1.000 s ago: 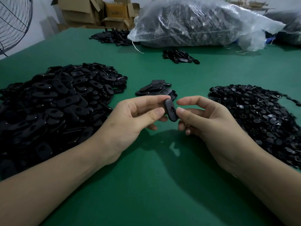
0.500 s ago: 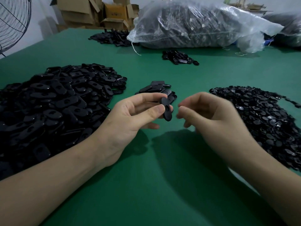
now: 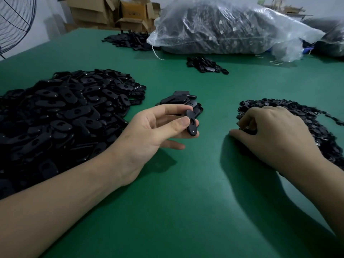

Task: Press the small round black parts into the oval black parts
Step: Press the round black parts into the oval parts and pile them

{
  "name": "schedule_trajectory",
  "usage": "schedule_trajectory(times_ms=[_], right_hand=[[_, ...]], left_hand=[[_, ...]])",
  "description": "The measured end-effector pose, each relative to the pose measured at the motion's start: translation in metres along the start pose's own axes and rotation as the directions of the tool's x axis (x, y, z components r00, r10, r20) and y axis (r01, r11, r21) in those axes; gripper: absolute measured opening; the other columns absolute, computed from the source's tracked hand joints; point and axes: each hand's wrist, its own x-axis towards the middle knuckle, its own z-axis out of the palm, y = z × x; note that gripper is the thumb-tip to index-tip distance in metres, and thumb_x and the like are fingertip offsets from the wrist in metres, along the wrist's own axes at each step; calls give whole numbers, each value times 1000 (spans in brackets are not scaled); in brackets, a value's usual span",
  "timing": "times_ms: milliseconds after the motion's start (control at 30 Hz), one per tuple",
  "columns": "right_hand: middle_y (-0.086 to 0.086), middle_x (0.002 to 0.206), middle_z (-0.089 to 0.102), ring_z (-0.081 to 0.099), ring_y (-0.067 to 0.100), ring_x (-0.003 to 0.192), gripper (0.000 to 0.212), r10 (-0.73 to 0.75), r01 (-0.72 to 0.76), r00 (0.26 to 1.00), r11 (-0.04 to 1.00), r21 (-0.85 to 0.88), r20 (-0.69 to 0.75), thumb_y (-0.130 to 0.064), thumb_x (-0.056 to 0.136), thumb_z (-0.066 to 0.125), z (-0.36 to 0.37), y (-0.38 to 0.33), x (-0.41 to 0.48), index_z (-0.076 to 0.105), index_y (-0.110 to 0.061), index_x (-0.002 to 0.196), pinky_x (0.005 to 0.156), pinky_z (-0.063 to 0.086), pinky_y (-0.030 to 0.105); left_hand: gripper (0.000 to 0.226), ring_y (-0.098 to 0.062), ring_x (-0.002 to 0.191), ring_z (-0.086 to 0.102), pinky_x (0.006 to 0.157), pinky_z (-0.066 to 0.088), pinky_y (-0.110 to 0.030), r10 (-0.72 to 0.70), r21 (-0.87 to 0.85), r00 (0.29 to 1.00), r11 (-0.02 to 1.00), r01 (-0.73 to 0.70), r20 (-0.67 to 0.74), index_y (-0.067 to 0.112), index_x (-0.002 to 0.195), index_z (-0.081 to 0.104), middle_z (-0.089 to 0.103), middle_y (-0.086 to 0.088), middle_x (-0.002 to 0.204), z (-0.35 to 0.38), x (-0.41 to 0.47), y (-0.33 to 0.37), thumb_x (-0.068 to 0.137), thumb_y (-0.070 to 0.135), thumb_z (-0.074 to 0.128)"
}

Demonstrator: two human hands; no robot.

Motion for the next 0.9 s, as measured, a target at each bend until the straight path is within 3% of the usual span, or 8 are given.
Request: schedule_trajectory(times_ms=[233,433,567,800,900], right_hand=[[-12,90,65,61,19,91,31,-67,62,992,997,45,110,-64,84,66,-10,3,-1,66,-34,94,83,56,43],[-14,88,68,63,16,85,6,-119,117,987,993,28,104,-40,89,74,-11,6,1,72,-34,90,75,56,37],[-13,82,64,59,16,81,6,-124,121,991,991,48,55,-36,89,76,-6,8,3,73,-32,86,71,52,35],[-4,95,68,59,25,99,7,-142,143,989,989,25,-42,-30,93,69,1,11,6,75,-27,91,89,50,48],[-10,86,70,65,15,86,7,-143,184,973,953,239,-180,-27,94,69,1,9,7,73,-24,89,79,54,34]], left_hand=[[37,-22,96,78,68,61,-24,-4,-2,1000,1000,4,8,17,117,70,80,-4,104,-1,0,0,81,27,69],[37,-21,96,78,67,61,-24,-2,12,1000,1000,2,10,16,118,70,80,-2,105,-1,1,-1,82,27,69],[37,-22,97,78,66,60,-24,-2,13,1000,1000,2,9,16,118,70,80,-3,105,-1,1,-2,82,27,69],[37,-21,97,78,67,61,-25,-2,22,1000,1000,2,14,16,120,69,80,-3,107,-1,1,-2,84,26,68],[38,-21,98,78,69,61,-25,3,15,1000,1000,-3,13,15,121,69,79,-5,107,-1,1,-1,84,25,67]])
